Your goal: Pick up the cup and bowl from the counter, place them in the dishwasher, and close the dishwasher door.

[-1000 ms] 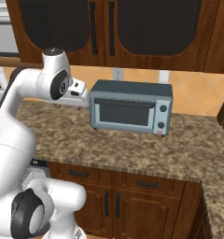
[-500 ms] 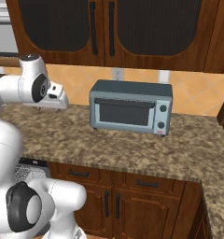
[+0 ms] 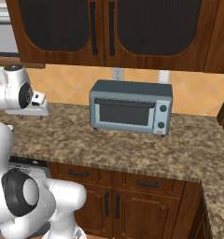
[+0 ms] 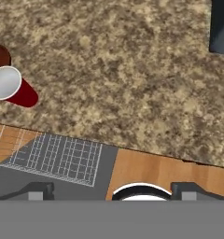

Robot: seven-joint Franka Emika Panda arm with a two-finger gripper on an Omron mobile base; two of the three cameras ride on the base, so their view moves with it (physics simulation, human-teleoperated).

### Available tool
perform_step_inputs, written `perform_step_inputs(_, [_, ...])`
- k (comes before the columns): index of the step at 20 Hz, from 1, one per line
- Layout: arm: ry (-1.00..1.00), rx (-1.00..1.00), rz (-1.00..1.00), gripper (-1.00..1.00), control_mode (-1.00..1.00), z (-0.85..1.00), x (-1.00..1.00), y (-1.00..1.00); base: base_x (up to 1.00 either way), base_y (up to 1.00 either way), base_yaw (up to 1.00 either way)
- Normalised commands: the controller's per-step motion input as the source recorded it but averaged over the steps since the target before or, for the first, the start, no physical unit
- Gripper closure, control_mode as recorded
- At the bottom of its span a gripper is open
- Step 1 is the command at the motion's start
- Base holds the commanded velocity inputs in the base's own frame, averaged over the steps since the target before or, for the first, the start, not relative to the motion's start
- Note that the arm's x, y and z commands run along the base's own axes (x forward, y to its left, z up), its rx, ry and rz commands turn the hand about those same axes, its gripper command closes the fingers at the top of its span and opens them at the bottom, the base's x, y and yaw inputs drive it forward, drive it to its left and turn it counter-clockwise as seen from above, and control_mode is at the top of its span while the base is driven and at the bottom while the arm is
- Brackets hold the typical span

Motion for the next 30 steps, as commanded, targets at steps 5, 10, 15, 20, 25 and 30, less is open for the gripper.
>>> perform_step_inputs(5, [0.09,0.00,0.03,-1.00,-1.00,-0.36,0.15,0.83,0.00,0.00,0.00])
perform_step_inputs(10, [0.04,0.00,0.00,-1.00,-1.00,-0.31,0.14,0.77,0.00,0.00,0.00])
perform_step_inputs(15, [0.00,0.00,0.00,-1.00,-1.00,-0.22,0.25,0.63,0.00,0.00,0.00])
perform_step_inputs(20, [0.00,0.00,0.00,-1.00,-1.00,-0.31,0.38,0.68,0.00,0.00,0.00])
perform_step_inputs(25, [0.00,0.00,0.00,-1.00,-1.00,-0.31,0.42,0.54,0.00,0.00,0.00])
perform_step_inputs(30, [0.01,0.00,0.00,-1.00,-1.00,-0.32,0.53,0.44,0.00,0.00,0.00])
